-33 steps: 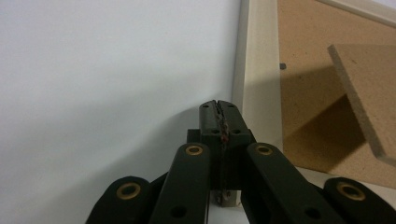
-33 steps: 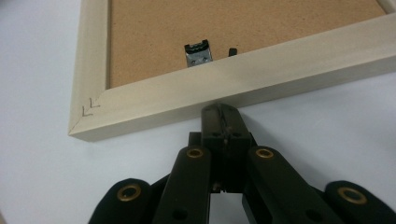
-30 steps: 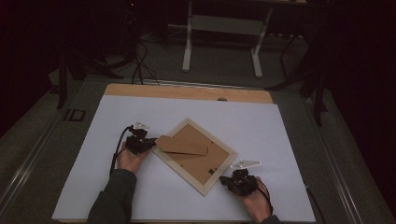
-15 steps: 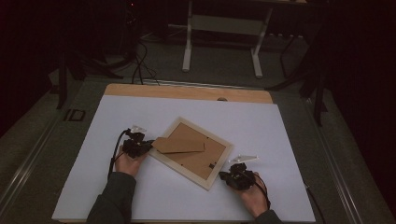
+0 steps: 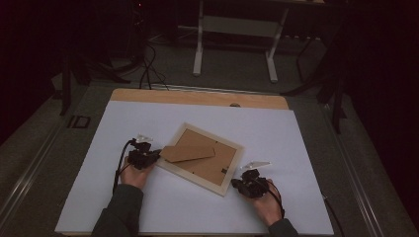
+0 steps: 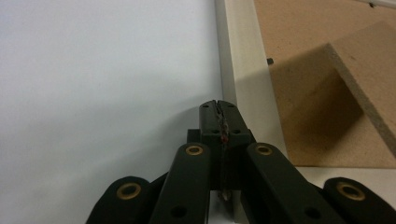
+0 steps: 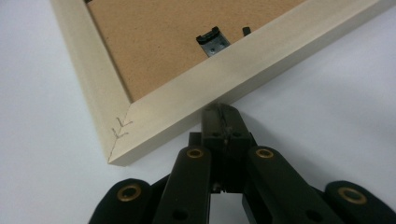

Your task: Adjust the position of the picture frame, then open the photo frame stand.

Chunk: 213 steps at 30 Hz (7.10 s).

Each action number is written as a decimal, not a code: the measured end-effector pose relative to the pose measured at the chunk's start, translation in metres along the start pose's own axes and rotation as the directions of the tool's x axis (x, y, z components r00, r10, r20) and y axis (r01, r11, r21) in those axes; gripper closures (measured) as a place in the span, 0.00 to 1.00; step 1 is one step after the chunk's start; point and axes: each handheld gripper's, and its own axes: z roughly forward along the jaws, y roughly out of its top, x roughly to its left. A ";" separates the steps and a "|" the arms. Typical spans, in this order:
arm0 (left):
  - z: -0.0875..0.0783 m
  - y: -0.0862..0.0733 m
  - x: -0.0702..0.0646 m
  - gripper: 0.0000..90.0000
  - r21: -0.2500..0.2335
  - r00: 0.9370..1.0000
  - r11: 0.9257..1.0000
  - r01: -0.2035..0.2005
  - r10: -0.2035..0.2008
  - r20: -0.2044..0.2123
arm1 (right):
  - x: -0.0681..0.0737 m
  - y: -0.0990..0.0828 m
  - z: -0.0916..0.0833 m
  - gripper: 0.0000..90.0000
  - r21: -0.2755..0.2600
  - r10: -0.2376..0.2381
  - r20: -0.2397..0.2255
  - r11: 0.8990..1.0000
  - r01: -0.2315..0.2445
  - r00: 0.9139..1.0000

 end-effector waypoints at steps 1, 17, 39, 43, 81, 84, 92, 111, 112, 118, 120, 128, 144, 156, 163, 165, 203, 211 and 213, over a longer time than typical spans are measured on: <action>-0.001 -0.001 0.000 1.00 -0.001 1.000 1.000 0.001 -0.001 -0.003 | -0.001 0.001 0.000 1.00 0.001 -0.001 0.005 1.000 0.001 1.000; -0.011 -0.012 -0.003 1.00 0.002 1.000 1.000 0.025 -0.025 -0.007 | -0.020 0.018 0.012 1.00 -0.021 0.044 0.019 0.999 -0.043 0.999; -0.023 -0.024 -0.007 1.00 0.011 1.000 1.000 0.027 -0.027 0.001 | -0.029 0.030 0.023 1.00 -0.067 0.027 0.058 0.997 -0.023 0.998; -0.025 -0.026 -0.009 1.00 0.012 1.000 1.000 0.022 -0.022 0.012 | -0.033 0.029 0.023 1.00 -0.078 0.029 0.045 0.997 -0.026 0.999; -0.022 -0.028 -0.007 1.00 -0.008 0.998 0.999 0.032 -0.031 0.058 | -0.039 0.021 0.019 1.00 -0.109 0.076 0.008 0.991 -0.075 0.997; -0.022 -0.027 -0.005 1.00 -0.002 0.997 0.999 0.037 -0.036 0.073 | -0.040 0.021 0.019 0.95 -0.113 0.067 0.017 0.991 -0.065 0.998; -0.026 -0.023 -0.002 0.87 -0.014 0.997 0.999 0.035 -0.034 0.073 | -0.045 0.022 0.012 0.83 -0.152 0.070 0.036 0.986 -0.064 0.997; -0.053 -0.012 0.011 0.61 -0.125 0.989 0.985 0.118 -0.106 0.099 | -0.056 0.023 -0.006 0.63 -0.230 0.101 0.070 0.970 -0.082 0.992; -0.053 -0.012 0.011 0.60 -0.125 0.989 0.985 0.118 -0.106 0.099 | -0.056 0.023 -0.006 0.63 -0.230 0.101 0.070 0.970 -0.082 0.992; -0.062 -0.009 0.010 0.57 -0.172 0.993 0.980 0.098 -0.086 0.078 | -0.058 0.023 -0.010 0.62 -0.244 0.106 0.075 0.966 -0.085 0.992; -0.068 -0.008 0.009 0.56 -0.203 0.995 0.975 0.089 -0.078 0.062 | -0.059 0.023 -0.011 0.62 -0.244 0.107 0.074 0.966 -0.086 0.992; -0.078 -0.001 0.007 0.55 -0.221 0.992 0.971 0.095 -0.075 0.101 | -0.059 0.023 -0.011 0.62 -0.246 0.106 0.073 0.966 -0.085 0.992; -0.089 0.017 -0.010 0.54 -0.224 0.987 0.974 0.022 0.014 0.161 | -0.060 0.020 -0.009 0.61 -0.234 0.107 0.065 0.968 -0.089 0.992; -0.071 0.047 -0.032 0.55 -0.181 0.973 0.982 -0.060 0.098 0.211 | -0.062 0.020 -0.012 0.59 -0.245 0.115 0.060 0.965 -0.097 0.992; -0.056 0.061 -0.035 0.55 -0.152 0.969 0.985 -0.085 0.117 0.218 | -0.066 0.020 -0.017 0.59 -0.256 0.124 0.063 0.961 -0.105 0.990; -0.052 0.063 -0.035 0.55 -0.145 0.969 0.985 -0.088 0.118 0.216 | -0.066 0.020 -0.017 0.59 -0.258 0.126 0.061 0.960 -0.107 0.990; 0.015 0.075 -0.034 0.44 0.099 0.930 0.978 -0.181 0.138 0.340 | -0.070 0.020 -0.016 0.58 -0.247 0.126 0.058 0.963 -0.108 0.990; 0.024 0.071 -0.039 0.39 0.143 0.923 0.967 -0.210 0.148 0.356 | -0.070 0.020 -0.016 0.58 -0.249 0.130 0.058 0.962 -0.111 0.990; 0.025 0.070 -0.042 0.39 0.147 0.919 0.965 -0.215 0.149 0.364 | -0.070 0.020 -0.016 0.58 -0.247 0.127 0.057 0.963 -0.109 0.990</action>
